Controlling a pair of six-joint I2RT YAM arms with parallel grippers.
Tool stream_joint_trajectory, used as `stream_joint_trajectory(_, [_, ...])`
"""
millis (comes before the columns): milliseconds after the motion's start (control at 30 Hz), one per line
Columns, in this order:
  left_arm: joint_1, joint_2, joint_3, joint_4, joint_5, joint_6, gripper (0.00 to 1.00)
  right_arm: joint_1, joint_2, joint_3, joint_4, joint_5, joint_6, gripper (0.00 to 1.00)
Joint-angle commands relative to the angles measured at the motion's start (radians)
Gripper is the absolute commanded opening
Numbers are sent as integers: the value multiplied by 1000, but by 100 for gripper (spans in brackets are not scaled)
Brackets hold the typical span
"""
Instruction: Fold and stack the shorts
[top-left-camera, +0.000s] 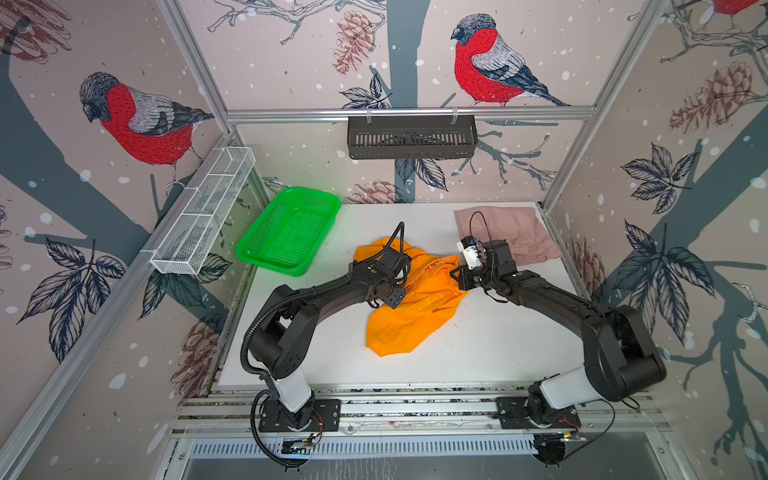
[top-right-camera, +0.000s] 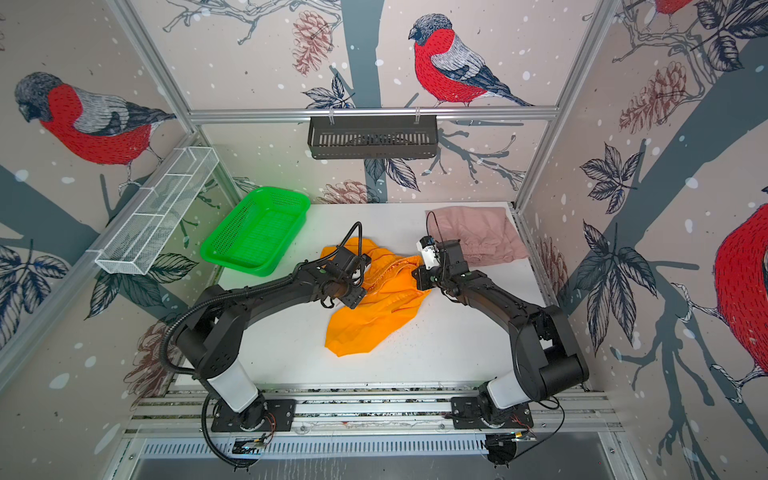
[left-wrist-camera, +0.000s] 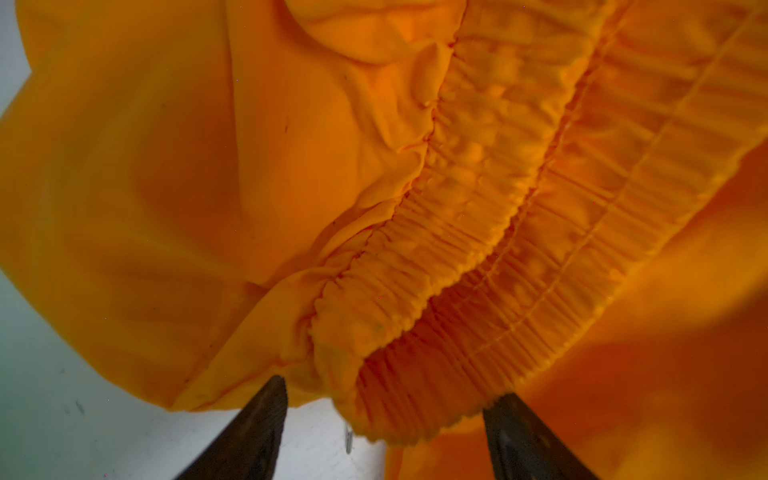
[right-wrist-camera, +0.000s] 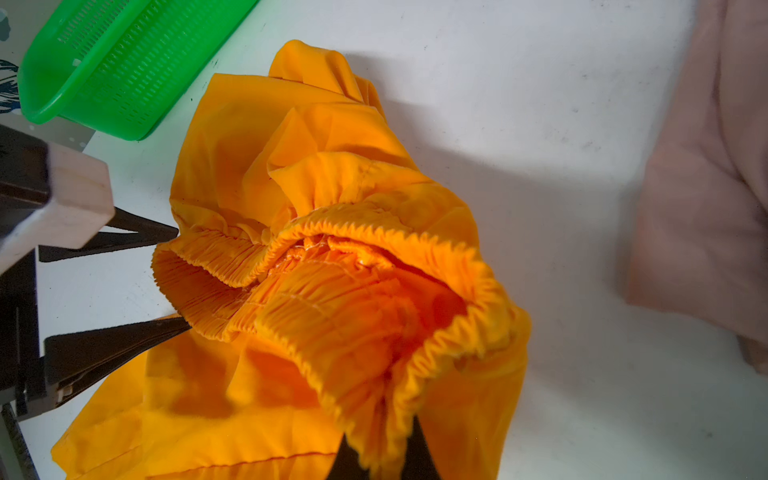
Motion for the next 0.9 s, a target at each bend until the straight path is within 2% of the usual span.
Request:
stream_joint_trajectory(0, [-3, 13, 12, 27, 13, 35, 52, -1, -7, 0, 28, -25, -8, 4])
stream_joint_trajectory(67, [-3, 24, 16, 31, 26, 41, 34, -2, -8, 5, 20, -22, -11, 4])
stream_joint_trajectory(133, [-3, 31, 24, 25, 29, 45, 9, -5, -14, 8, 17, -19, -13, 4])
stream_joint_trajectory(167, [-3, 31, 31, 18, 27, 45, 0, -7, -16, 12, 12, -17, -15, 4])
stream_joint_trajectory(367, [-3, -31, 104, -35, -47, 4, 0, -11, -36, 67, -69, 68, -57, 4])
stream_joint_trajectory(467, [-3, -87, 165, -93, -145, -23, 0, -27, -67, 118, -98, 110, -77, 4])
stream_joint_trajectory(600, [0, -179, 279, -180, -312, -29, 0, -73, -74, 211, -115, 80, -109, 4])
stream_joint_trajectory(767, [3, -293, 422, -219, -310, 14, 0, -89, -37, 379, -149, 33, -153, 3])
stream_joint_trajectory(867, [8, -334, 490, -238, -353, 61, 0, -89, -27, 479, -173, -17, -171, 3])
